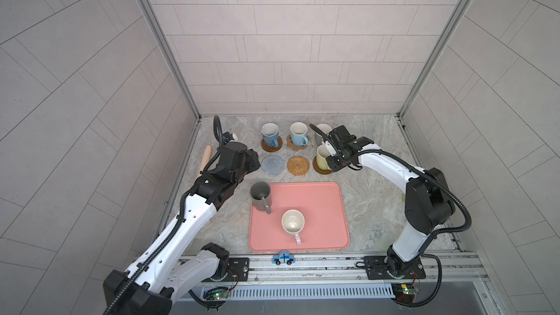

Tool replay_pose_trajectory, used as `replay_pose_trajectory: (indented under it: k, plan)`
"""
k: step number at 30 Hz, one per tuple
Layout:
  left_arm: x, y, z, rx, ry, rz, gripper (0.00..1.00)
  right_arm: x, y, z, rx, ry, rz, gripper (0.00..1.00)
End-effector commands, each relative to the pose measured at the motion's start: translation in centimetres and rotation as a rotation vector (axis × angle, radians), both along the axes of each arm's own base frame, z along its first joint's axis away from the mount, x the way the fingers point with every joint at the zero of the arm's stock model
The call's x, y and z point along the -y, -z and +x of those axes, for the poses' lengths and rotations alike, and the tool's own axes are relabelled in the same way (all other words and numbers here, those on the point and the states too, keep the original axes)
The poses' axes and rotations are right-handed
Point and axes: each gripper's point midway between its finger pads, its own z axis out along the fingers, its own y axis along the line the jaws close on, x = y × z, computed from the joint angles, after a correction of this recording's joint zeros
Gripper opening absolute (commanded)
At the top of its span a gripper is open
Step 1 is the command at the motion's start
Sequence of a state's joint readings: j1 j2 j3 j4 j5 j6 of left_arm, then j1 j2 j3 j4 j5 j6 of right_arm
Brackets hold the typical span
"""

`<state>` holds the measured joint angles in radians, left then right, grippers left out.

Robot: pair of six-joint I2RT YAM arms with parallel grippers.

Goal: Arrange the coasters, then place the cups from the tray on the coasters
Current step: 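Lower the held mug onto the brown wooden coaster nearest the tray, then open the right gripper and raise it off the green-handled mug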

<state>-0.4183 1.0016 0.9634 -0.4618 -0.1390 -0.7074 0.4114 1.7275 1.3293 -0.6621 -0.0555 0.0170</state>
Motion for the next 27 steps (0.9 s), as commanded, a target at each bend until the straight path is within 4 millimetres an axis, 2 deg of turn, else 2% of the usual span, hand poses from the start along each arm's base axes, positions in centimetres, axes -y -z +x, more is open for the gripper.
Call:
replay_pose_trajectory:
  k: [1, 11, 18, 22, 27]
  plan:
    - [-0.6, -0.3, -0.3, 0.014, -0.026, -0.006, 0.55, 0.9, -0.7, -0.1, 0.025, 0.004, -0.023, 0.14]
    - [-0.7, -0.3, -0.4, 0.016, -0.027, -0.005, 0.55, 1.0, -0.9, -0.3, 0.028, 0.008, -0.026, 0.27]
    - [-0.7, -0.5, -0.4, 0.02, -0.028, -0.007, 0.55, 0.8, -1.4, -0.5, 0.03, 0.011, -0.006, 0.31]
    - [-0.7, -0.9, -0.3, 0.027, -0.028, -0.01, 0.55, 0.8, -2.3, -1.0, 0.036, 0.007, 0.01, 0.34]
    - [-1.0, -1.4, -0.3, 0.039, -0.039, 0.007, 0.55, 1.3, -4.8, -2.0, 0.067, 0.002, 0.024, 0.35]
